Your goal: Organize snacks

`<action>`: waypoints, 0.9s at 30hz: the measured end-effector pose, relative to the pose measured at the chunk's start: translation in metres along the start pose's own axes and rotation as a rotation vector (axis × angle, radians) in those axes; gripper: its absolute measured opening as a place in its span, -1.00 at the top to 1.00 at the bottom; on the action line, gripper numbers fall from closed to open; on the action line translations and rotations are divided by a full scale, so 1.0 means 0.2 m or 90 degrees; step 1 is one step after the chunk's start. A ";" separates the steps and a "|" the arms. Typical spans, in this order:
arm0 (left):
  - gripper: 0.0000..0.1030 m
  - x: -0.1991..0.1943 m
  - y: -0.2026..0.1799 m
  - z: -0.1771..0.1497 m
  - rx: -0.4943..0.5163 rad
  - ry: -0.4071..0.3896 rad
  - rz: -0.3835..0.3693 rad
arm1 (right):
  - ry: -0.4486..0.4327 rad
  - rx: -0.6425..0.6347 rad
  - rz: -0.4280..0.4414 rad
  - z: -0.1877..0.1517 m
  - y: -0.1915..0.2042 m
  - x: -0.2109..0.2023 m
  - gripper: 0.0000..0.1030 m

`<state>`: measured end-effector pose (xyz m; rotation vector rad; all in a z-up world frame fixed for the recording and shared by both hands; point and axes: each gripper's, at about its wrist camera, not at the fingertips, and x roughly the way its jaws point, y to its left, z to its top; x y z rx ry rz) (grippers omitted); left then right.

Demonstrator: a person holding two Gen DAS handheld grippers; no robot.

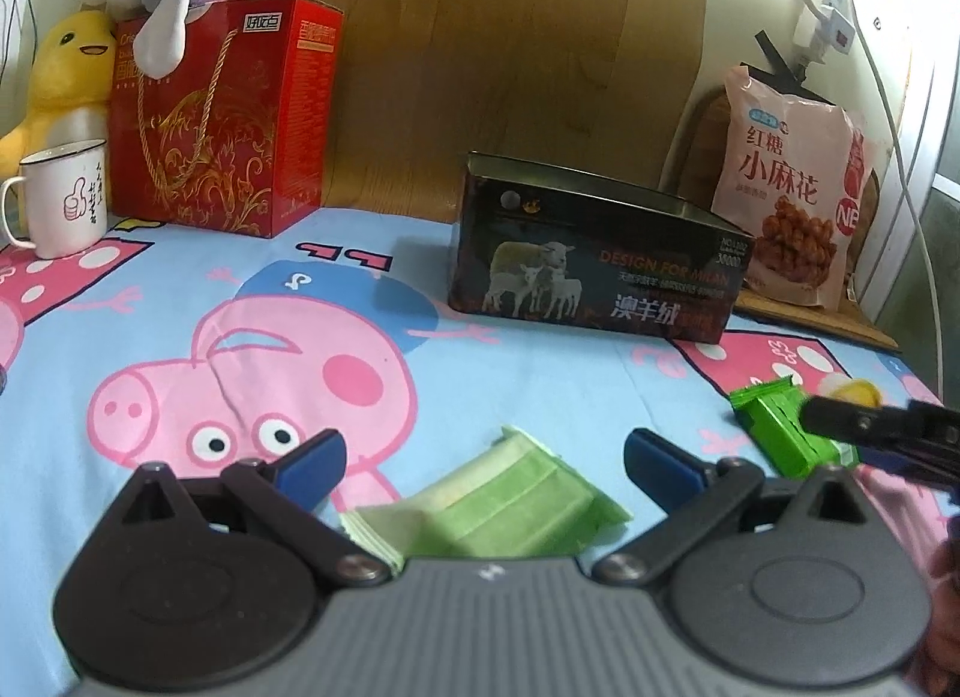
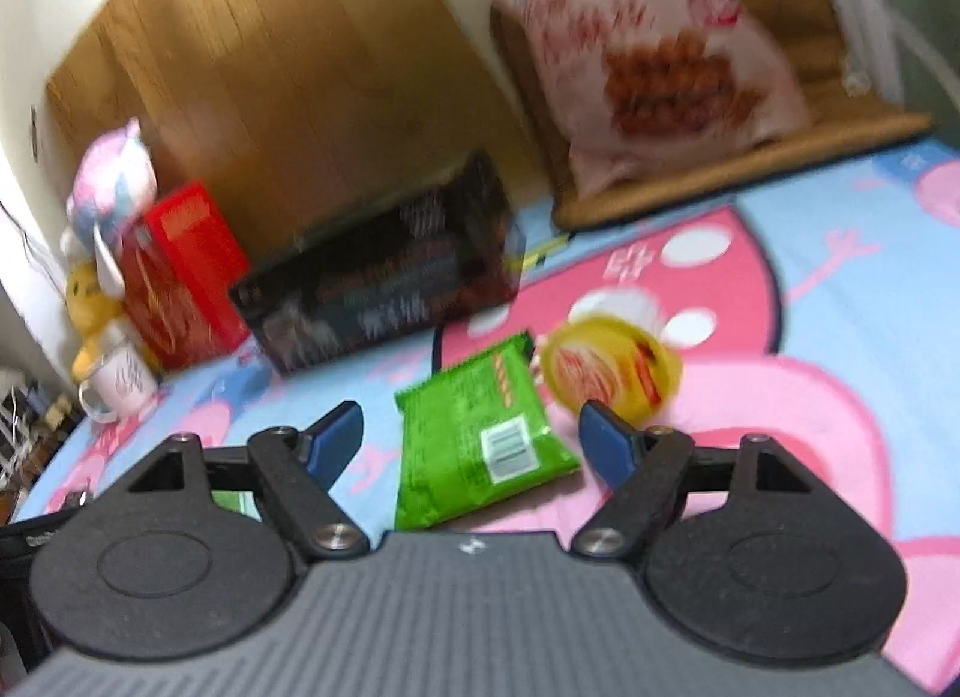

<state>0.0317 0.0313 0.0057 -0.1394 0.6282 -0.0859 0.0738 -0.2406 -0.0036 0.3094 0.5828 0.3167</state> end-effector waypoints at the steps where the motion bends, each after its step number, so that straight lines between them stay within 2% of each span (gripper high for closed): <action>1: -0.99 0.00 0.00 0.00 0.001 -0.002 0.000 | 0.017 -0.024 0.010 0.01 0.02 0.02 -0.32; 2: -0.99 0.00 0.00 0.00 0.001 -0.004 0.000 | 0.031 -0.044 0.017 0.00 0.05 0.05 0.08; 5: -0.99 -0.01 0.01 0.00 -0.006 -0.011 0.000 | 0.062 -0.061 0.086 -0.03 0.11 0.06 0.14; 8: -0.99 -0.02 0.03 0.00 -0.024 -0.016 -0.008 | 0.104 -0.131 0.183 -0.11 0.23 0.03 0.10; 10: -0.98 -0.03 0.05 0.01 -0.036 -0.019 -0.013 | 0.105 -0.147 0.207 -0.14 0.25 -0.02 0.10; 12: -0.92 -0.03 0.05 0.01 -0.039 -0.021 -0.023 | 0.076 -0.133 0.194 -0.14 0.20 -0.09 0.07; 13: -0.83 -0.04 0.04 0.02 -0.035 -0.020 -0.027 | 0.056 -0.117 0.181 -0.12 0.16 -0.13 0.04; 14: -0.76 -0.04 0.03 0.03 -0.029 -0.020 -0.036 | 0.036 -0.105 0.166 -0.10 0.11 -0.16 -0.05; 16: -0.73 -0.06 -0.03 0.07 -0.010 -0.023 -0.077 | -0.001 -0.084 0.122 -0.05 -0.01 -0.22 -0.05; 18: -0.73 -0.05 -0.14 0.12 0.029 -0.016 -0.131 | -0.014 -0.066 0.080 0.01 -0.11 -0.24 -0.05; 21: -0.70 0.04 -0.35 0.20 0.095 0.023 -0.201 | -0.002 -0.066 0.031 0.08 -0.22 -0.21 -0.05; 22: -0.61 0.09 -0.43 0.23 0.107 0.047 -0.230 | 0.009 -0.072 0.028 0.10 -0.24 -0.17 -0.05; 23: -0.52 0.14 -0.49 0.25 0.111 0.063 -0.250 | 0.025 -0.072 0.028 0.11 -0.26 -0.14 -0.06; 25: -0.52 0.25 -0.61 0.29 0.122 0.091 -0.273 | 0.056 -0.075 0.044 0.13 -0.28 -0.09 -0.06; 27: -0.52 0.36 -0.69 0.31 0.117 0.122 -0.286 | 0.081 -0.105 0.057 0.13 -0.26 -0.05 -0.17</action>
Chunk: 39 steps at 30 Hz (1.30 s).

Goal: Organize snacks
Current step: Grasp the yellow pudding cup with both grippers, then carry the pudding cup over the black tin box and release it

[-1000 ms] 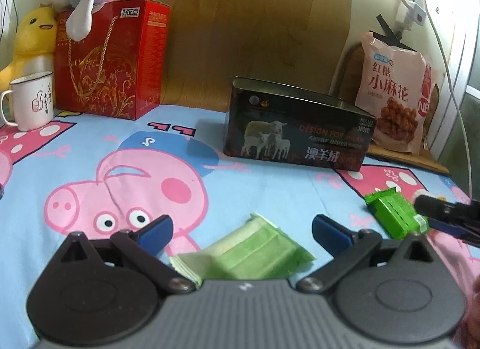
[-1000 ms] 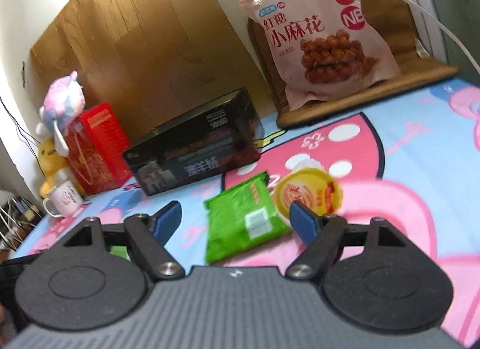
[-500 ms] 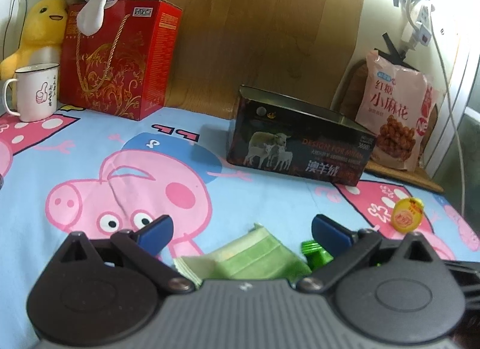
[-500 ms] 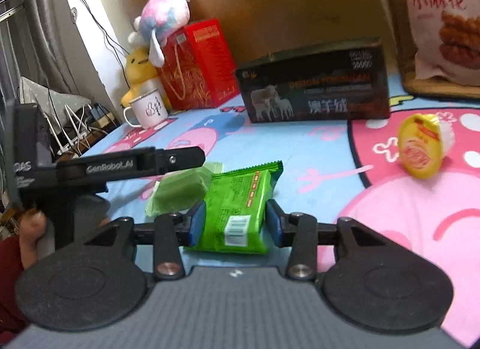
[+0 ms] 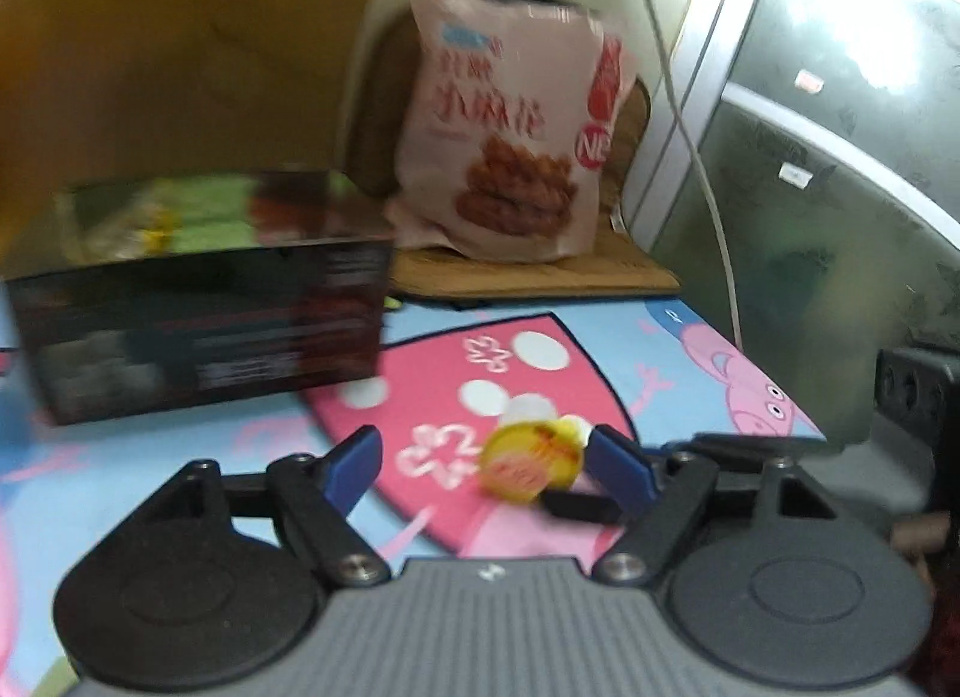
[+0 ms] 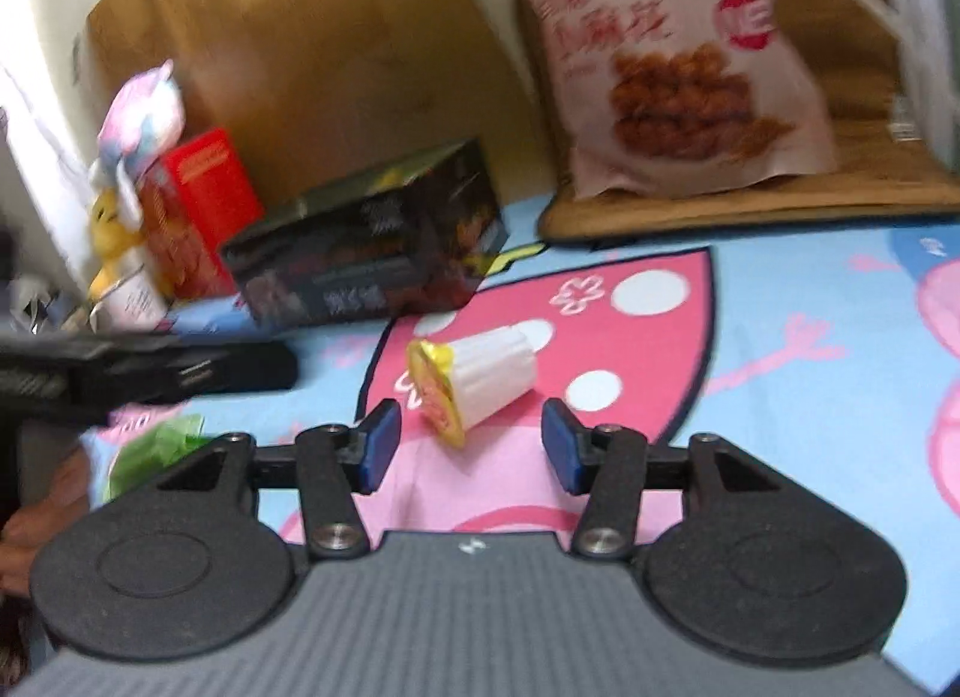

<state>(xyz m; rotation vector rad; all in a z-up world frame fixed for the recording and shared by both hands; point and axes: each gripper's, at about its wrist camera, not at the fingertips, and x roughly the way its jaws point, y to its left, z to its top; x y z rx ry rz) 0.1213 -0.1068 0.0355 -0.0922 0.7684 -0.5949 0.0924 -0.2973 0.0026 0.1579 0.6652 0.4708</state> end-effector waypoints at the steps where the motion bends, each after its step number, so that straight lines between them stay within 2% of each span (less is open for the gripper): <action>1: -0.52 0.07 -0.01 0.03 -0.009 0.021 -0.016 | 0.006 -0.018 -0.002 0.00 0.01 0.02 -0.17; 3: -0.37 0.17 -0.02 0.05 -0.018 0.055 -0.027 | 0.008 -0.041 -0.003 0.01 0.02 0.04 -0.16; 4: 0.01 0.24 -0.02 0.06 -0.024 0.080 -0.025 | 0.009 -0.044 -0.002 0.02 0.01 0.05 -0.16; 5: 0.09 0.28 -0.01 0.05 -0.036 0.100 -0.046 | 0.011 -0.044 0.003 0.03 0.01 0.07 -0.06; 6: 0.10 0.28 0.00 0.03 -0.048 0.092 -0.049 | 0.008 -0.049 -0.005 0.03 0.02 0.07 0.13; 7: 0.11 0.27 0.00 0.02 -0.053 0.092 -0.045 | 0.006 -0.059 -0.021 0.03 0.02 0.07 0.21; 10: 0.11 0.16 0.01 -0.01 -0.065 0.070 -0.045 | -0.010 -0.042 0.013 0.02 0.05 0.03 0.24; 13: 0.11 0.02 0.04 0.00 -0.057 0.022 -0.038 | -0.050 -0.078 0.035 0.05 0.14 0.00 0.25; 17: 0.10 -0.07 0.13 0.18 -0.066 -0.038 -0.012 | -0.096 -0.114 0.049 0.23 0.23 0.07 0.26; 20: 0.07 -0.07 0.22 0.33 -0.077 -0.068 0.009 | -0.118 -0.135 0.048 0.39 0.26 0.17 0.28; 23: -0.03 -0.01 0.28 0.43 -0.088 -0.075 0.036 | -0.123 -0.151 0.015 0.49 0.25 0.29 0.41; 26: -0.11 0.09 0.32 0.47 -0.095 -0.058 0.061 | -0.108 -0.143 -0.014 0.52 0.21 0.37 0.31; 29: -0.13 0.09 0.32 0.43 -0.105 -0.061 0.068 | -0.118 -0.140 -0.017 0.47 0.21 0.32 0.33; 32: -0.14 0.03 0.31 0.36 -0.094 -0.070 0.069 | -0.148 -0.146 -0.021 0.37 0.24 0.21 0.20; 34: -0.14 -0.06 0.31 0.30 -0.095 -0.084 0.058 | -0.150 -0.122 0.001 0.31 0.23 0.14 0.20; 39: -0.15 -0.33 0.39 0.08 -0.121 -0.100 0.032 | -0.077 -0.061 0.076 0.11 0.26 0.10 0.20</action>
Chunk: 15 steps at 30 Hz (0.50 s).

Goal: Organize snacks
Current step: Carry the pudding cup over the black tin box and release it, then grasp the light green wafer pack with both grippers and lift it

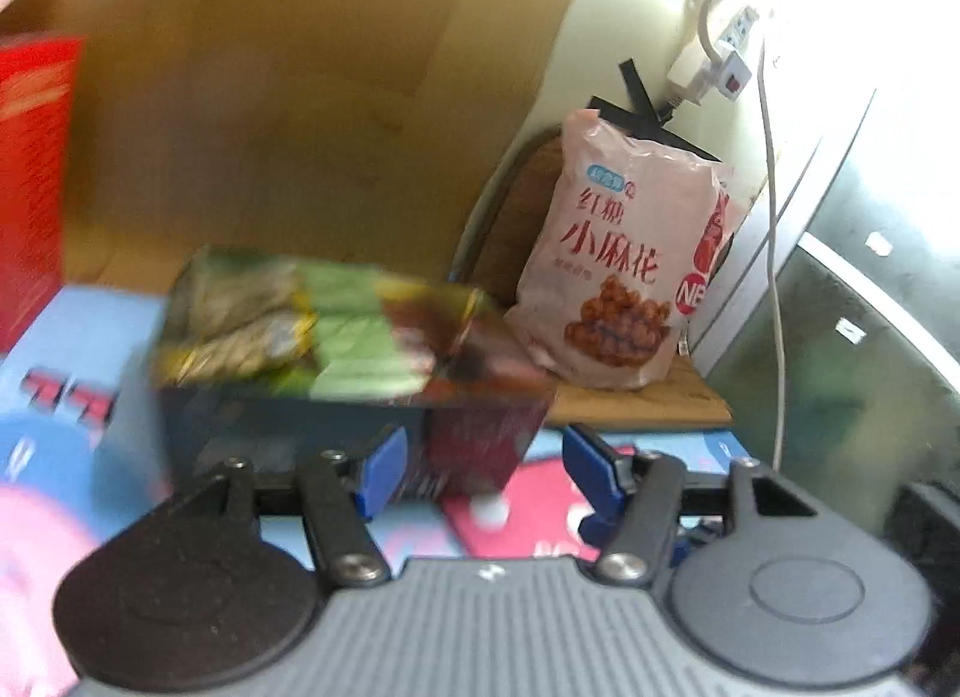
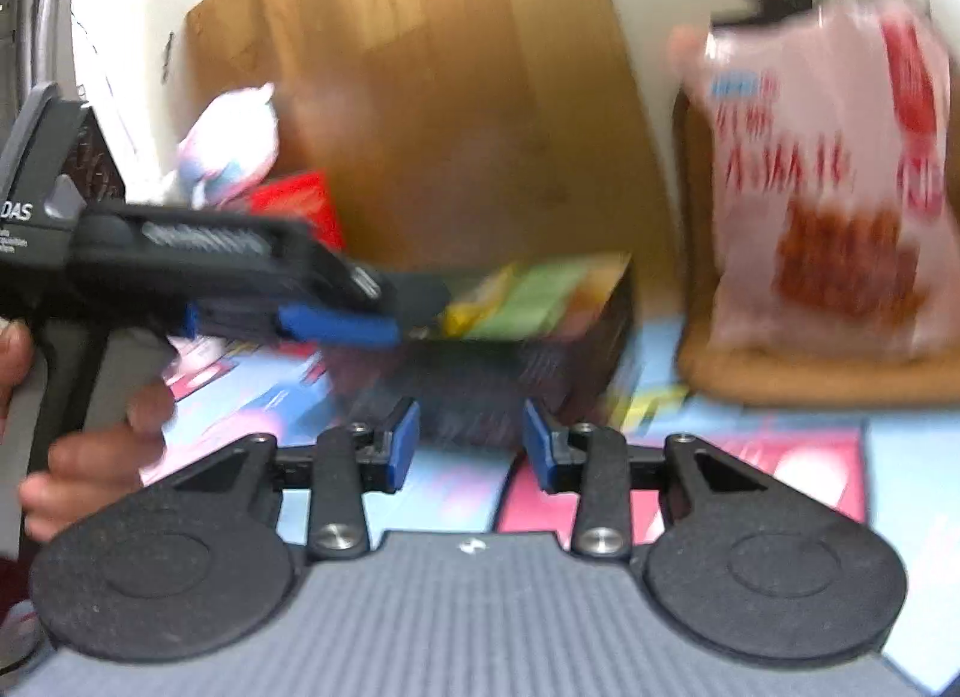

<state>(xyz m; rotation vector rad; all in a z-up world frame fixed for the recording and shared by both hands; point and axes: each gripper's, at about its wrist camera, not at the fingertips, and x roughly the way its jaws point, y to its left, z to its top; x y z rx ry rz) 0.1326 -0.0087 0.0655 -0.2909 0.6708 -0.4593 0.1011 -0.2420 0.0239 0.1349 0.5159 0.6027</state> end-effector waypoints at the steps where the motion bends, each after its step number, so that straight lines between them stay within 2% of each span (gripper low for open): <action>1: -0.15 -0.05 0.04 -0.04 -0.010 0.002 0.003 | 0.021 0.013 0.012 -0.04 0.01 0.01 0.20; 4: -0.15 -0.20 0.17 -0.16 -0.041 0.010 0.027 | 0.059 0.046 0.043 -0.11 0.04 0.05 0.20; 10: -0.12 -0.42 0.41 -0.40 -0.124 0.032 0.090 | 0.105 0.039 0.075 -0.18 0.18 0.13 0.25; 12: -0.11 -0.44 0.45 -0.46 -0.136 0.043 0.097 | 0.114 0.034 0.086 -0.18 0.21 0.12 0.28; 15: -0.09 -0.50 0.45 -0.51 -0.125 0.025 0.102 | 0.140 0.019 0.133 -0.22 0.28 0.08 0.25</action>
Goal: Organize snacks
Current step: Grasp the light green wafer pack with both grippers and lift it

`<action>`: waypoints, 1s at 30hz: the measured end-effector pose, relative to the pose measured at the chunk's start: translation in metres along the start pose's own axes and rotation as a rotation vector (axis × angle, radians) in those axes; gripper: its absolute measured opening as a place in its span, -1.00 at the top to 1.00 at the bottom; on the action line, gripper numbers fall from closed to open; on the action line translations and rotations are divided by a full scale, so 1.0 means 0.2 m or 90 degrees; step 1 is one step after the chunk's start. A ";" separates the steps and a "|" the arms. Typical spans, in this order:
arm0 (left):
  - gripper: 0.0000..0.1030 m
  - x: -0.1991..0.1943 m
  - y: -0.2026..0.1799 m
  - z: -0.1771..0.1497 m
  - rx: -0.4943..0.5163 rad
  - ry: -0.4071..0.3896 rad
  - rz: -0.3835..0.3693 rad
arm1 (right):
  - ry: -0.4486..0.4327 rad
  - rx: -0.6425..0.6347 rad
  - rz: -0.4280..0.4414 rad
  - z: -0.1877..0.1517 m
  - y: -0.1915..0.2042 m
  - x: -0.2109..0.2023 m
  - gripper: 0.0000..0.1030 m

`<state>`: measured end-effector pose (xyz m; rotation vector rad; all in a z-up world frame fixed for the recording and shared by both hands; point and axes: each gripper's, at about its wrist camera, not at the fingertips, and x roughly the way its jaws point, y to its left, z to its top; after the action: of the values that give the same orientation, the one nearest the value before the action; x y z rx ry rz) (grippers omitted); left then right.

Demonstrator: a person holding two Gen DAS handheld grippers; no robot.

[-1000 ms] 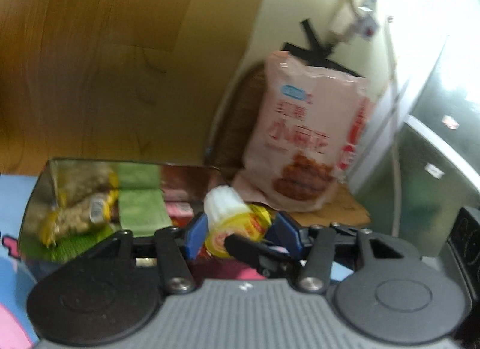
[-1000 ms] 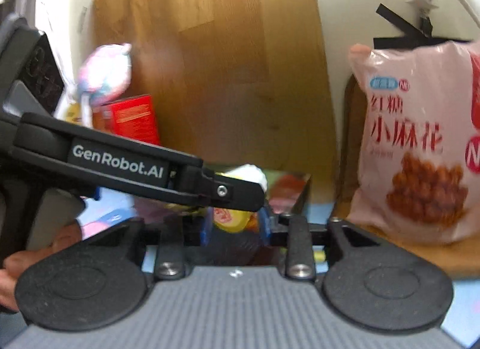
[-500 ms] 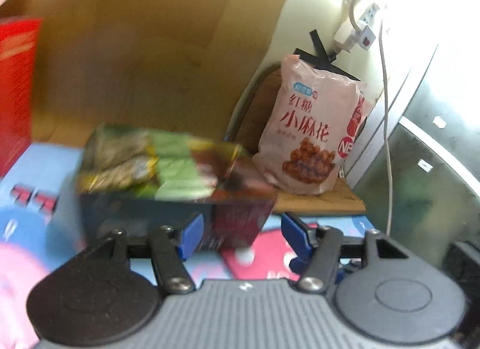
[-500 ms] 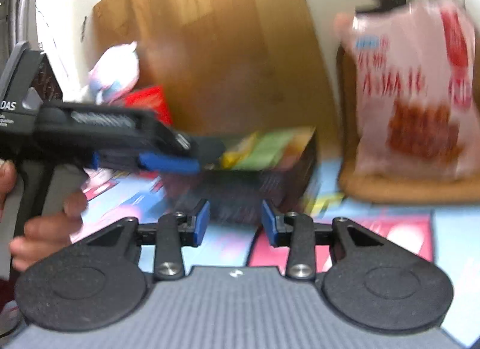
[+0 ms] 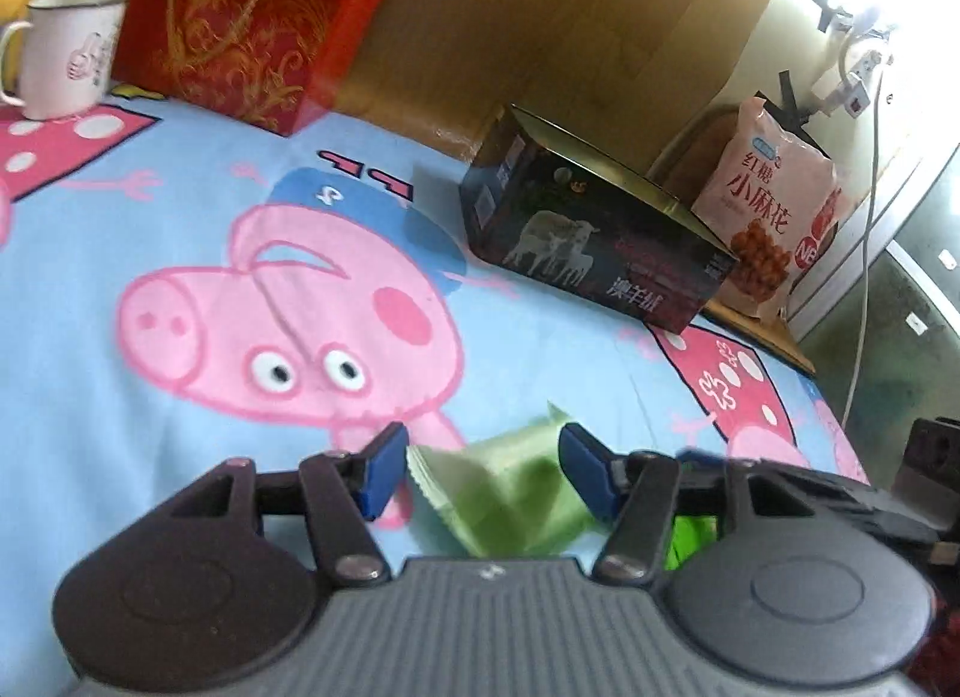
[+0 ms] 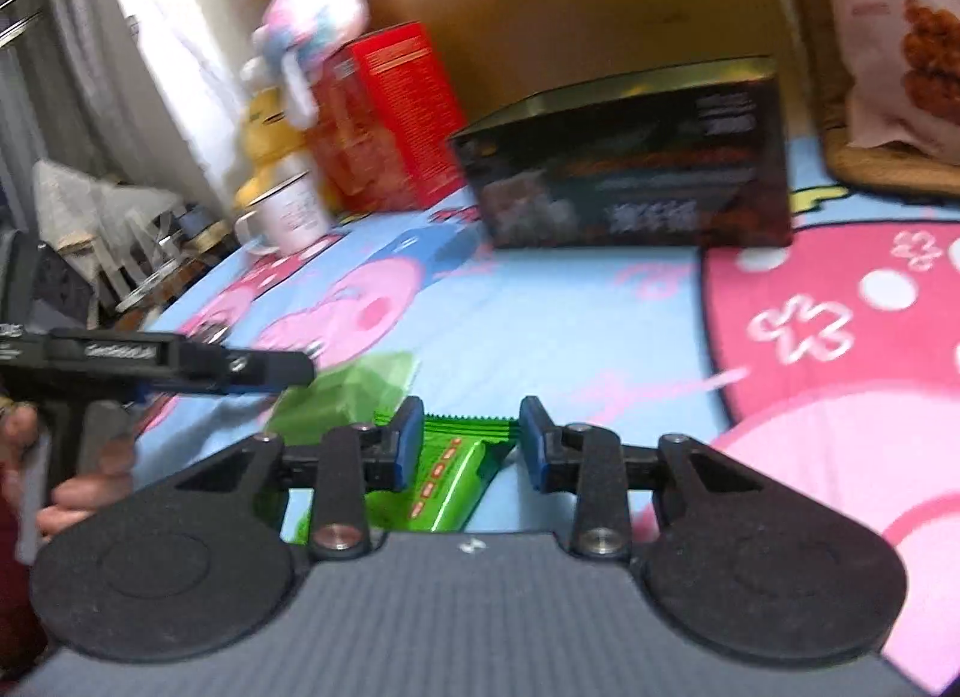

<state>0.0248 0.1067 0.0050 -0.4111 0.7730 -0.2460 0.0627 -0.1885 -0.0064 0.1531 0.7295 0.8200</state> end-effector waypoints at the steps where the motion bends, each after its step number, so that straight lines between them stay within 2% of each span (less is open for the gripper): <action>1: -0.11 -0.01 0.00 -0.01 0.000 -0.003 -0.003 | 0.008 -0.011 0.015 -0.02 0.03 -0.01 0.24; 5: -0.15 -0.04 0.02 -0.04 -0.012 -0.007 -0.018 | 0.050 -0.060 0.056 -0.05 0.14 -0.03 0.10; 9: -0.16 -0.10 0.06 -0.06 -0.040 -0.012 -0.035 | 0.026 -0.070 0.029 -0.02 0.18 -0.04 0.07; 10: -0.16 -0.11 0.08 -0.06 -0.046 -0.010 -0.042 | 0.022 -0.070 0.032 -0.01 0.19 -0.03 0.02; 12: -0.16 -0.14 0.09 -0.08 -0.053 -0.004 -0.054 | 0.026 -0.088 0.035 0.01 0.22 0.00 -0.19; 17: -0.11 -0.18 0.12 -0.14 -0.061 0.020 -0.083 | 0.084 -0.159 0.038 -0.01 0.35 0.16 -0.19; 19: -0.09 -0.18 0.12 -0.16 -0.060 0.015 -0.090 | 0.083 -0.197 0.030 -0.02 0.39 0.21 -0.18; 21: -0.03 -0.15 0.10 -0.15 -0.056 0.019 -0.094 | 0.081 -0.230 0.013 -0.01 0.43 0.25 -0.02; 23: -0.02 -0.12 0.06 -0.13 -0.030 0.013 -0.072 | 0.068 -0.270 -0.033 0.00 0.46 0.29 0.10; 25: 0.03 -0.08 0.04 -0.08 -0.011 0.014 -0.061 | 0.062 -0.269 -0.049 0.03 0.42 0.31 0.10; 30: 0.13 0.10 -0.03 0.04 -0.001 0.046 -0.078 | 0.040 -0.201 -0.088 0.07 0.25 0.24 0.21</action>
<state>0.0440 0.0963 -0.0005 -0.4532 0.8201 -0.3764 0.0634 -0.1169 -0.0015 -0.2056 0.6527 0.8001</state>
